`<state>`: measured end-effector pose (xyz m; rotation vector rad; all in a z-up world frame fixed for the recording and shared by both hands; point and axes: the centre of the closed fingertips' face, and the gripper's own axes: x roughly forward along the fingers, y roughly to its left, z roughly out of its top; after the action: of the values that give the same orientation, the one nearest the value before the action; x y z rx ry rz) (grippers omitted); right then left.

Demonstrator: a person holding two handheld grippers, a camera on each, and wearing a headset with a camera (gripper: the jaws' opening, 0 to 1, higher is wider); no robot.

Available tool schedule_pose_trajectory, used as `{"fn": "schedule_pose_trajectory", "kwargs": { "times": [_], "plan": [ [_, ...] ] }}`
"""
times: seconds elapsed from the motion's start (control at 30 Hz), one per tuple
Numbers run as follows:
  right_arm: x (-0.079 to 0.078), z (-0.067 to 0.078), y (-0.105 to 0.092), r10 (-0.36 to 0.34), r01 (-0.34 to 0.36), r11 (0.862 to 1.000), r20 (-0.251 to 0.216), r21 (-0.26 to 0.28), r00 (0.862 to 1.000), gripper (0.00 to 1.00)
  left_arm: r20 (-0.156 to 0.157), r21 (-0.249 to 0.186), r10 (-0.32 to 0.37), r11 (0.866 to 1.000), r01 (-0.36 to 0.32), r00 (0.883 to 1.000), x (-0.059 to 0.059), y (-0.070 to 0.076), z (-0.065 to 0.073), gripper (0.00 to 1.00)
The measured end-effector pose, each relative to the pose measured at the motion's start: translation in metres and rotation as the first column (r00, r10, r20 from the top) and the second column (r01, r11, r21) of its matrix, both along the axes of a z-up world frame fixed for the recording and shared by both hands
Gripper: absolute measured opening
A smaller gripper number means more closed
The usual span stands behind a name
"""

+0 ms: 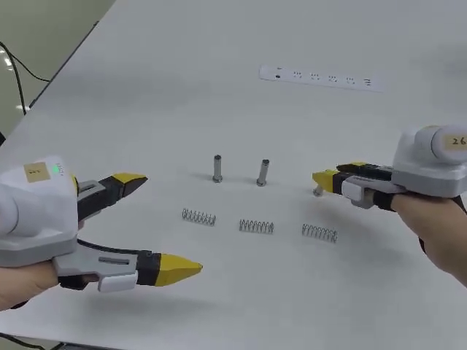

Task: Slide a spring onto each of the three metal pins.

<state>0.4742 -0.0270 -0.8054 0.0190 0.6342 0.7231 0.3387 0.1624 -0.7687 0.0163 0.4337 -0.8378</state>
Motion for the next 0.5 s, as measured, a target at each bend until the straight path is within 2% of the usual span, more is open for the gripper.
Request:
{"fn": "schedule_pose_trajectory", "kwargs": {
  "times": [0.23, 0.5],
  "plan": [
    [-0.0022, 0.0022, -0.0015, -0.024, 0.024, 1.0, -0.005, 0.013, 1.0, 0.44, -0.008, 0.004, -0.009, 1.0, 0.009, 1.0, -0.0023, -0.002, -0.0036, 0.97],
    [-0.008, 0.0059, -0.0027, -0.011, 0.011, 1.0, -0.01, 0.024, 1.0, 0.47, -0.009, 0.015, -0.021, 1.0, 0.021, 1.0, -0.0029, -0.0038, -0.0048, 0.97]
  ]
}}
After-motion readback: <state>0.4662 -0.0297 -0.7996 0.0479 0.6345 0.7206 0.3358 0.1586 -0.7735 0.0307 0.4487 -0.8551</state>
